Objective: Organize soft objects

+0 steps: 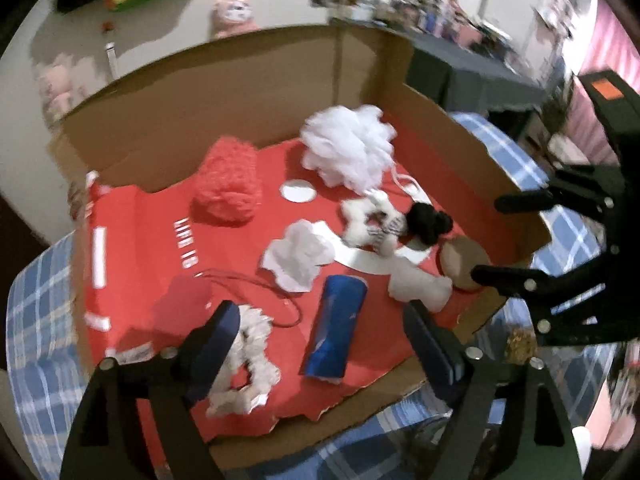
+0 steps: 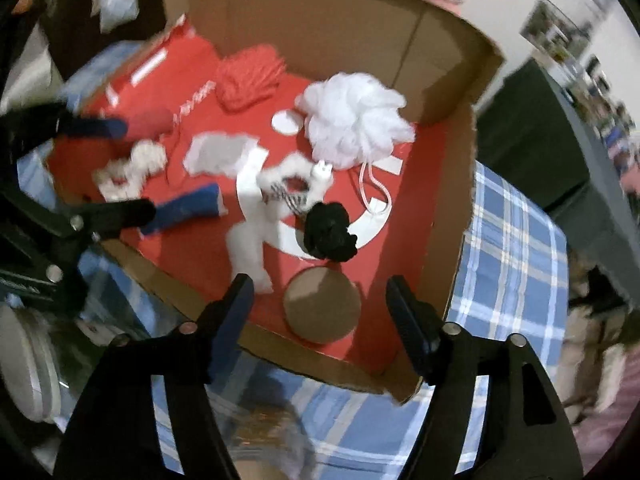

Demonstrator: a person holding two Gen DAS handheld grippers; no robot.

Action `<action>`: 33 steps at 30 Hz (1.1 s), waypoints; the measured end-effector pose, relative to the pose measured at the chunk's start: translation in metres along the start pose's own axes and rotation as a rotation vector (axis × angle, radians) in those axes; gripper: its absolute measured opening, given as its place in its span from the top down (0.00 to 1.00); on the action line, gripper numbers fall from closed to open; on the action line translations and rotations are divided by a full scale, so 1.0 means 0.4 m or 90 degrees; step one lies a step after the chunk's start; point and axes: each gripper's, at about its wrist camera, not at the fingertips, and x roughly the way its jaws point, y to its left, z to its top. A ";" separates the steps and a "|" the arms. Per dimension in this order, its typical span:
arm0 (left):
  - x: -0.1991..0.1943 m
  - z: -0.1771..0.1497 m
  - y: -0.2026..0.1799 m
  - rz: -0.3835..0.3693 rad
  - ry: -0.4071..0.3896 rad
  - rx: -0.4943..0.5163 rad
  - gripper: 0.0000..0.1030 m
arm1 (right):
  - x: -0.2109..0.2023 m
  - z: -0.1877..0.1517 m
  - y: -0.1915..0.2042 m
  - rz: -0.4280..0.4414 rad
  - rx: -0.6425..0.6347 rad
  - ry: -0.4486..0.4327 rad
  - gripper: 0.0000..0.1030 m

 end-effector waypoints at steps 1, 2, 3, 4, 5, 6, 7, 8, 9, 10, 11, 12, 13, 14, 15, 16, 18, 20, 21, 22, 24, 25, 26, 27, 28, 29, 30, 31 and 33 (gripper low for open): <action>-0.009 -0.004 0.007 0.011 0.000 -0.016 0.15 | -0.007 -0.001 -0.001 0.009 0.023 -0.009 0.34; -0.014 -0.008 0.013 0.017 -0.001 -0.026 0.13 | -0.009 -0.002 -0.005 0.015 0.039 -0.015 0.33; -0.023 -0.014 0.022 0.024 -0.005 -0.039 0.10 | -0.013 -0.004 -0.007 0.021 0.059 -0.022 0.30; -0.029 -0.020 0.026 0.031 -0.009 -0.049 0.08 | -0.013 -0.007 -0.010 0.024 0.075 -0.027 0.29; -0.037 -0.028 0.031 0.043 -0.015 -0.062 0.05 | -0.009 -0.010 -0.018 0.027 0.085 -0.032 0.28; -0.040 -0.032 0.034 0.052 -0.020 -0.070 0.04 | -0.009 -0.015 -0.016 0.029 0.097 -0.040 0.28; -0.043 -0.037 0.036 0.060 -0.025 -0.078 0.04 | -0.007 -0.017 -0.017 0.030 0.106 -0.043 0.27; -0.050 -0.043 0.040 0.065 -0.030 -0.088 0.04 | -0.004 -0.024 -0.020 0.033 0.115 -0.044 0.27; -0.053 -0.047 0.042 0.065 -0.033 -0.096 0.02 | 0.000 -0.030 -0.020 0.038 0.125 -0.044 0.27; -0.056 -0.052 0.044 0.064 -0.034 -0.103 0.02 | 0.005 -0.034 -0.021 0.044 0.134 -0.043 0.27; -0.056 -0.057 0.046 0.064 -0.033 -0.112 0.02 | 0.010 -0.036 -0.021 0.049 0.141 -0.042 0.27; -0.054 -0.061 0.046 0.065 -0.033 -0.119 0.02 | 0.013 -0.039 -0.020 0.051 0.146 -0.042 0.27; -0.051 -0.065 0.045 0.066 -0.033 -0.123 0.02 | 0.017 -0.042 -0.019 0.052 0.152 -0.043 0.27; -0.048 -0.068 0.043 0.068 -0.032 -0.125 0.02 | 0.023 -0.043 -0.018 0.053 0.155 -0.044 0.27; -0.044 -0.072 0.042 0.071 -0.030 -0.127 0.02 | 0.025 -0.044 -0.017 0.058 0.161 -0.047 0.27; -0.041 -0.076 0.042 0.075 -0.029 -0.129 0.02 | 0.027 -0.046 -0.018 0.063 0.169 -0.050 0.27; -0.037 -0.082 0.044 0.078 -0.027 -0.135 0.02 | 0.032 -0.047 -0.016 0.070 0.175 -0.048 0.27; -0.031 -0.086 0.049 0.078 -0.024 -0.142 0.02 | 0.038 -0.047 -0.013 0.073 0.177 -0.046 0.27; -0.028 -0.087 0.052 0.080 -0.022 -0.145 0.02 | 0.042 -0.047 -0.011 0.072 0.179 -0.046 0.27; -0.026 -0.088 0.054 0.083 -0.021 -0.147 0.02 | 0.045 -0.047 -0.010 0.072 0.180 -0.046 0.27; -0.021 -0.089 0.058 0.084 -0.020 -0.151 0.02 | 0.052 -0.047 -0.008 0.074 0.181 -0.043 0.27; -0.019 -0.090 0.060 0.083 -0.019 -0.153 0.02 | 0.055 -0.048 -0.008 0.075 0.183 -0.042 0.27; -0.015 -0.090 0.062 0.083 -0.017 -0.155 0.02 | 0.058 -0.048 -0.008 0.073 0.185 -0.042 0.27; -0.012 -0.090 0.063 0.084 -0.016 -0.155 0.02 | 0.059 -0.048 -0.006 0.068 0.183 -0.043 0.27; -0.008 -0.091 0.064 0.086 -0.012 -0.156 0.02 | 0.060 -0.047 -0.004 0.067 0.180 -0.043 0.27; -0.004 -0.091 0.066 0.084 -0.006 -0.159 0.02 | 0.060 -0.047 -0.003 0.068 0.179 -0.043 0.27; -0.002 -0.091 0.068 0.079 -0.002 -0.163 0.02 | 0.061 -0.047 -0.002 0.068 0.180 -0.042 0.27; -0.001 -0.092 0.070 0.079 -0.002 -0.166 0.02 | 0.063 -0.047 -0.001 0.066 0.179 -0.040 0.27; -0.001 -0.092 0.072 0.088 -0.003 -0.167 0.02 | 0.066 -0.046 0.003 0.058 0.175 -0.038 0.27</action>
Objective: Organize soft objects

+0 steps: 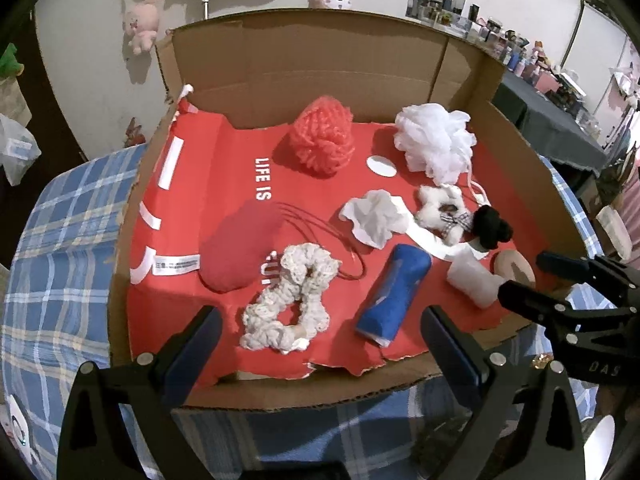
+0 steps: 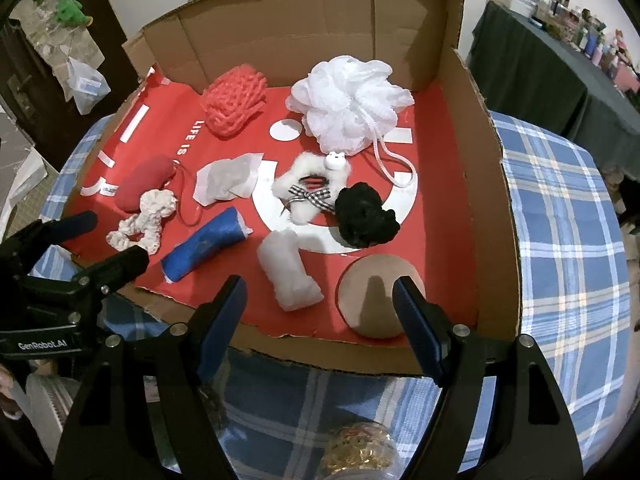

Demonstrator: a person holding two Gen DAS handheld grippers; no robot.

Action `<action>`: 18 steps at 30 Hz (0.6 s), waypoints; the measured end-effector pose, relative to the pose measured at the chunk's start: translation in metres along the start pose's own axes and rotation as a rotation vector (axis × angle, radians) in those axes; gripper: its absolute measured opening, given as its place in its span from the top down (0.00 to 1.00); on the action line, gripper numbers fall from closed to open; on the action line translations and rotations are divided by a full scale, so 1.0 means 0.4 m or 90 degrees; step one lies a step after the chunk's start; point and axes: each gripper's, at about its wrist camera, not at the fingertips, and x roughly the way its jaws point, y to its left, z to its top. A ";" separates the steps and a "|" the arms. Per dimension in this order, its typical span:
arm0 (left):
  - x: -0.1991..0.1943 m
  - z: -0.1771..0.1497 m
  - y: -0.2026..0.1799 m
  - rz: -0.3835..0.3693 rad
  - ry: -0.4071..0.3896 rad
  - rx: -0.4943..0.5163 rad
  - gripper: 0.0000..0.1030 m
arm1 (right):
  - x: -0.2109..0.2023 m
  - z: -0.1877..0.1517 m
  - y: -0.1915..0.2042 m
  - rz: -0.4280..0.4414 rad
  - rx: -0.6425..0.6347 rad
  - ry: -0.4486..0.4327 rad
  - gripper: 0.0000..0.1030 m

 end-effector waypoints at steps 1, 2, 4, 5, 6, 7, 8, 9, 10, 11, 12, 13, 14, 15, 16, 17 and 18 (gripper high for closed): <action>0.001 0.000 0.001 0.000 0.001 -0.001 0.02 | 0.001 0.000 0.002 -0.002 -0.001 0.001 0.27; 0.004 0.000 0.001 -0.001 0.004 -0.001 0.02 | 0.003 0.000 0.003 -0.001 -0.001 0.002 0.27; 0.010 -0.001 0.002 0.001 0.013 -0.002 0.02 | 0.004 -0.001 0.003 -0.002 0.000 0.002 0.27; 0.013 -0.001 0.003 0.002 0.016 -0.003 0.02 | 0.004 -0.001 0.004 -0.001 0.000 0.001 0.27; 0.014 -0.001 0.003 0.004 0.016 -0.004 0.02 | 0.005 -0.001 0.004 0.001 0.001 0.002 0.27; 0.014 -0.001 0.004 0.006 0.016 -0.005 0.02 | 0.005 -0.002 0.004 0.003 0.002 0.002 0.27; 0.014 -0.001 0.005 0.008 0.016 -0.004 0.02 | 0.007 -0.002 0.005 0.006 0.002 0.004 0.27; 0.015 -0.001 0.005 0.008 0.017 -0.002 0.02 | 0.008 -0.003 0.006 0.012 0.004 0.006 0.27; 0.016 -0.002 0.005 0.009 0.018 -0.001 0.02 | 0.011 -0.004 0.005 0.018 0.008 0.009 0.27; 0.016 -0.002 0.005 0.012 0.018 0.000 0.02 | 0.011 -0.004 0.005 0.020 0.010 0.010 0.27; 0.016 -0.002 0.004 0.015 0.018 0.001 0.02 | 0.009 -0.005 0.006 0.017 0.011 0.007 0.27; 0.015 -0.003 0.004 0.017 0.016 0.001 0.02 | 0.008 -0.005 0.007 0.012 0.009 0.004 0.27; 0.014 -0.004 0.003 0.017 0.015 0.002 0.02 | 0.006 -0.005 0.007 0.008 0.007 0.002 0.27; 0.014 -0.005 0.004 0.017 0.014 0.003 0.02 | 0.006 -0.006 0.005 0.007 0.009 0.002 0.27; 0.014 -0.006 0.003 0.018 0.014 0.004 0.02 | 0.006 -0.006 0.004 0.009 0.011 0.002 0.27; 0.014 -0.007 0.004 0.019 0.014 0.004 0.02 | 0.005 -0.007 0.003 0.008 0.012 0.002 0.27; 0.013 -0.007 0.004 0.019 0.013 0.004 0.02 | 0.005 -0.007 0.003 0.007 0.013 0.001 0.27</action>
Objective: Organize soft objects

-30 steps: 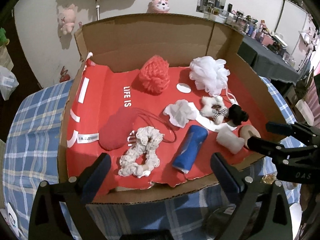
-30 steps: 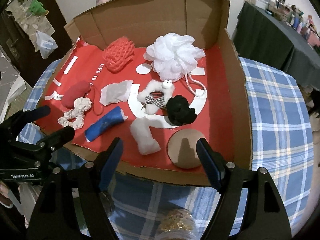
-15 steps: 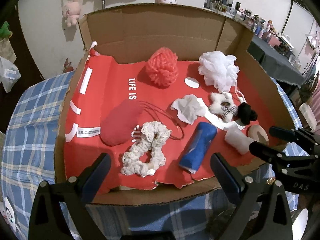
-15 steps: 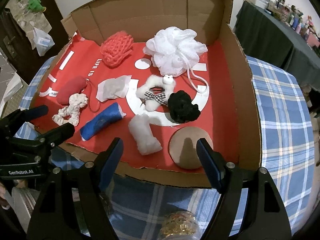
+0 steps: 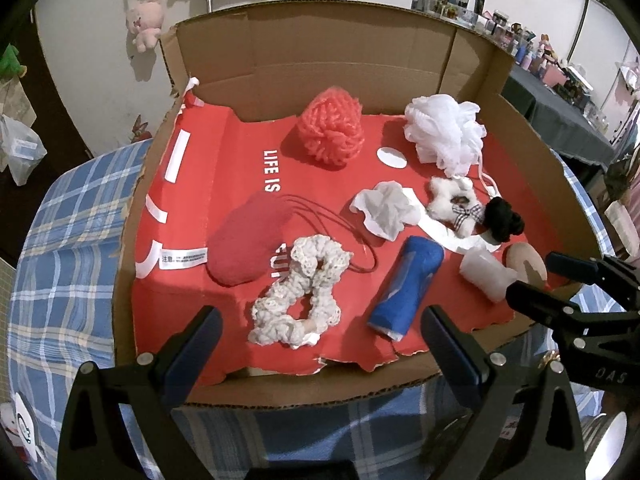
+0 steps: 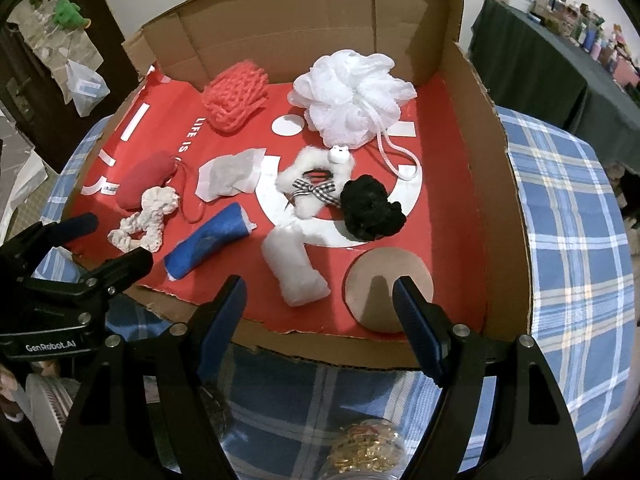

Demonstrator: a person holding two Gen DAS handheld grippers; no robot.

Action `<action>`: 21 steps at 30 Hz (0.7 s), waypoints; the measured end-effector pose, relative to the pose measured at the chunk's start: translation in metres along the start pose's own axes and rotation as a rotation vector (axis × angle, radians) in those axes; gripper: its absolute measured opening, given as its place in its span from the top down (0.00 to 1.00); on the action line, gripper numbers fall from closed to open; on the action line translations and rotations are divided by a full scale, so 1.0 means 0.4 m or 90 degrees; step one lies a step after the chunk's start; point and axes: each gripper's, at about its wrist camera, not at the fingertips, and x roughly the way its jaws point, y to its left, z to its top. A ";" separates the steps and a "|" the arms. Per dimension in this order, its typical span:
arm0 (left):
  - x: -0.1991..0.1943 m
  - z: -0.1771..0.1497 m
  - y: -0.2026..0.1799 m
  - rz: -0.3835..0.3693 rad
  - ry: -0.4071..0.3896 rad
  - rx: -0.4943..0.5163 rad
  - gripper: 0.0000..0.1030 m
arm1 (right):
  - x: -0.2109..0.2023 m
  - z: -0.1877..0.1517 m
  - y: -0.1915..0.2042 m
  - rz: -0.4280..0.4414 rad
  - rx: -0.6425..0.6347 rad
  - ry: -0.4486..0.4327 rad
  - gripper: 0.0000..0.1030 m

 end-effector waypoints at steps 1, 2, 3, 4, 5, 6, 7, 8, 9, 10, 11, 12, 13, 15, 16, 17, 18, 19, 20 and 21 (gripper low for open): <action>0.000 0.000 0.000 0.000 -0.001 0.000 0.02 | 0.000 0.000 0.000 -0.001 0.000 -0.001 0.27; -0.001 -0.001 -0.001 0.000 -0.002 0.000 0.02 | 0.000 0.000 0.001 -0.001 -0.001 0.000 0.27; 0.000 0.000 -0.001 0.001 -0.001 0.000 0.02 | 0.000 -0.001 0.000 -0.001 -0.001 0.000 0.27; -0.001 -0.001 -0.001 0.000 -0.002 0.000 0.02 | 0.000 0.000 0.000 -0.002 0.000 0.000 0.27; -0.001 -0.001 0.000 0.000 -0.002 -0.002 0.02 | 0.000 0.000 -0.001 -0.002 0.000 -0.001 0.27; -0.002 -0.001 0.000 0.000 -0.003 -0.003 0.02 | 0.000 0.000 -0.001 -0.003 0.000 -0.001 0.27; -0.003 -0.002 0.001 0.000 -0.003 -0.004 0.02 | 0.000 0.000 -0.001 -0.003 0.000 -0.001 0.27; -0.003 -0.002 0.001 -0.002 -0.004 -0.004 0.02 | 0.000 -0.001 -0.001 -0.004 0.000 -0.001 0.27; -0.003 -0.002 0.002 -0.002 -0.004 -0.005 0.02 | 0.000 -0.001 0.000 -0.004 -0.001 -0.001 0.27; -0.003 -0.002 0.002 -0.002 -0.004 -0.005 0.02 | 0.000 -0.001 -0.001 -0.004 -0.001 -0.001 0.27; -0.003 -0.002 0.003 -0.003 -0.004 -0.005 0.02 | 0.001 -0.001 0.000 -0.004 0.000 -0.001 0.27; -0.003 -0.002 0.003 -0.003 -0.004 -0.005 0.02 | 0.000 -0.001 0.000 -0.004 0.000 -0.002 0.27; -0.003 -0.002 0.002 -0.002 -0.004 -0.005 0.02 | 0.001 -0.001 0.001 -0.004 0.000 -0.001 0.27; -0.003 -0.002 0.003 -0.003 -0.004 -0.004 0.02 | 0.001 -0.001 0.000 -0.004 -0.001 -0.001 0.27; -0.003 -0.002 0.003 -0.003 -0.004 -0.003 0.02 | 0.000 -0.001 -0.001 -0.005 -0.001 -0.001 0.27; -0.003 -0.003 0.003 -0.003 -0.004 -0.004 0.02 | 0.001 -0.001 0.001 -0.004 -0.001 -0.001 0.27; -0.003 -0.003 0.002 -0.003 -0.004 -0.005 0.02 | 0.001 -0.001 0.000 -0.005 -0.001 -0.001 0.27; -0.004 -0.003 0.002 -0.003 -0.004 -0.005 0.02 | 0.001 -0.001 0.000 -0.004 -0.001 -0.001 0.27; -0.004 -0.003 0.003 -0.002 -0.004 -0.007 0.02 | 0.001 -0.001 0.001 -0.004 0.000 -0.001 0.27; -0.004 -0.003 0.002 -0.003 -0.005 -0.006 0.02 | 0.001 -0.001 0.000 -0.004 -0.001 -0.001 0.27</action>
